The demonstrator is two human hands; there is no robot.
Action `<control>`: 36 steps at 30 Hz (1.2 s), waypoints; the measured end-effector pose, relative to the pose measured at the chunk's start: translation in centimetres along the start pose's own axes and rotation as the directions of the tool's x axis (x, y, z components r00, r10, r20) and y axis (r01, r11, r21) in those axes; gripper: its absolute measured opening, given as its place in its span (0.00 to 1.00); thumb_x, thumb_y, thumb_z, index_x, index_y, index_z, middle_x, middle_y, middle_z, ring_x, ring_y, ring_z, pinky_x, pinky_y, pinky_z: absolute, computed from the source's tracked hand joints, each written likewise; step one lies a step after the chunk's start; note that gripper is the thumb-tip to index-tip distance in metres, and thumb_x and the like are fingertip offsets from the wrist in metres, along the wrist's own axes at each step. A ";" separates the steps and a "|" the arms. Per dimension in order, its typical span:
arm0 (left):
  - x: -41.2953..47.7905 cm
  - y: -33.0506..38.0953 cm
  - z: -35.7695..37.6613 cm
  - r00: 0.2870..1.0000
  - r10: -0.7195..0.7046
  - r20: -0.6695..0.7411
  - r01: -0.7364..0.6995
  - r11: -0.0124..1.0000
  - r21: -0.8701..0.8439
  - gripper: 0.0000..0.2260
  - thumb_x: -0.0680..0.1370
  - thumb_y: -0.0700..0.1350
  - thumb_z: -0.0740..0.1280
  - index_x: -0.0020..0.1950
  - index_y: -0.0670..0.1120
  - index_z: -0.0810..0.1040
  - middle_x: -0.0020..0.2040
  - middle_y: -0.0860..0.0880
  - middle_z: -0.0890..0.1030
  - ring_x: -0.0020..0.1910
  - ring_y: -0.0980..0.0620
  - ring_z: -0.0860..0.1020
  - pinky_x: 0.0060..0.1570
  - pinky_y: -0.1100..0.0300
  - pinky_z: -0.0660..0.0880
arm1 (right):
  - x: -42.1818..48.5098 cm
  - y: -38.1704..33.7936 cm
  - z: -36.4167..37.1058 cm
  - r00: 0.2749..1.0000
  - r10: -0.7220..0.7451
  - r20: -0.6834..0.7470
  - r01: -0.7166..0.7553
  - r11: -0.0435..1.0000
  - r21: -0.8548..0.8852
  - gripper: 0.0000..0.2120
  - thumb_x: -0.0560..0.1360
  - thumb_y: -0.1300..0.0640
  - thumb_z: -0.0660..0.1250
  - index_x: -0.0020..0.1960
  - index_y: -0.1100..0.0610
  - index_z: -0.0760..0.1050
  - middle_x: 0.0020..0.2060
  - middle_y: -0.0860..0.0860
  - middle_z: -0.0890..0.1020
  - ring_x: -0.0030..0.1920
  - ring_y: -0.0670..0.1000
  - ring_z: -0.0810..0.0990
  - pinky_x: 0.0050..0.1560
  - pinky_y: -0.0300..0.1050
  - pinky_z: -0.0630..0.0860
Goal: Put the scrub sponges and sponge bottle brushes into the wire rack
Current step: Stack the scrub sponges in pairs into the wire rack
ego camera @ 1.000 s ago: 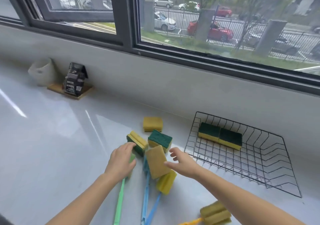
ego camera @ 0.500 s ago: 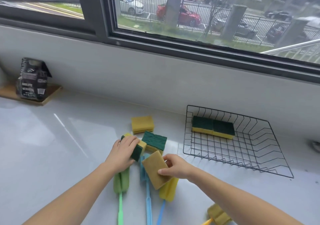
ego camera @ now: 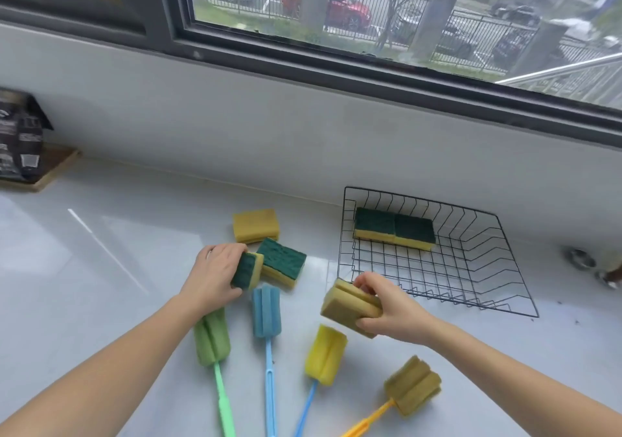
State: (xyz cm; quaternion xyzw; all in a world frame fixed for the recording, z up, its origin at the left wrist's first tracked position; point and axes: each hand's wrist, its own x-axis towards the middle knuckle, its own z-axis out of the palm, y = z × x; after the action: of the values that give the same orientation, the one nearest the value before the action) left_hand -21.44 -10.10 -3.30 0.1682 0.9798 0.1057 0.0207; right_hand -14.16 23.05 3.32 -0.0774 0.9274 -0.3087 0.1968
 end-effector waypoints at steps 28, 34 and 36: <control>0.0 11.9 -5.0 0.992 0.093 0.088 -0.057 0.936 -0.348 0.30 0.65 0.58 0.73 0.65 0.51 0.70 0.58 0.55 0.75 0.59 0.54 0.72 0.60 0.54 0.72 | -3.2 5.3 1.3 0.994 -0.108 -0.009 0.098 0.929 -0.357 0.19 0.70 0.54 0.68 0.57 0.50 0.64 0.53 0.49 0.76 0.49 0.53 0.73 0.44 0.48 0.69; 2.8 15.2 -4.9 0.988 0.153 -0.024 -0.153 0.942 -0.298 0.28 0.65 0.59 0.73 0.63 0.52 0.73 0.57 0.55 0.78 0.56 0.52 0.75 0.58 0.53 0.73 | -4.7 5.6 -3.0 0.985 -0.126 -0.117 0.095 0.965 -0.243 0.20 0.67 0.49 0.68 0.56 0.46 0.65 0.51 0.47 0.77 0.49 0.49 0.73 0.47 0.47 0.74; 3.6 16.2 -4.8 0.984 0.168 -0.055 -0.177 0.944 -0.278 0.28 0.66 0.58 0.74 0.63 0.52 0.74 0.57 0.54 0.79 0.56 0.51 0.75 0.58 0.54 0.72 | -4.8 6.2 -4.3 0.982 -0.115 -0.147 0.079 0.970 -0.229 0.20 0.67 0.48 0.68 0.56 0.45 0.66 0.52 0.47 0.77 0.51 0.49 0.72 0.48 0.45 0.73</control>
State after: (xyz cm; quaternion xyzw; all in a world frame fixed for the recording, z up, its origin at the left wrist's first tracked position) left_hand -19.90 5.07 4.79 0.2469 0.9366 0.2480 0.0202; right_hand -11.75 31.60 4.29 -0.1194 0.9639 -0.2175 0.0969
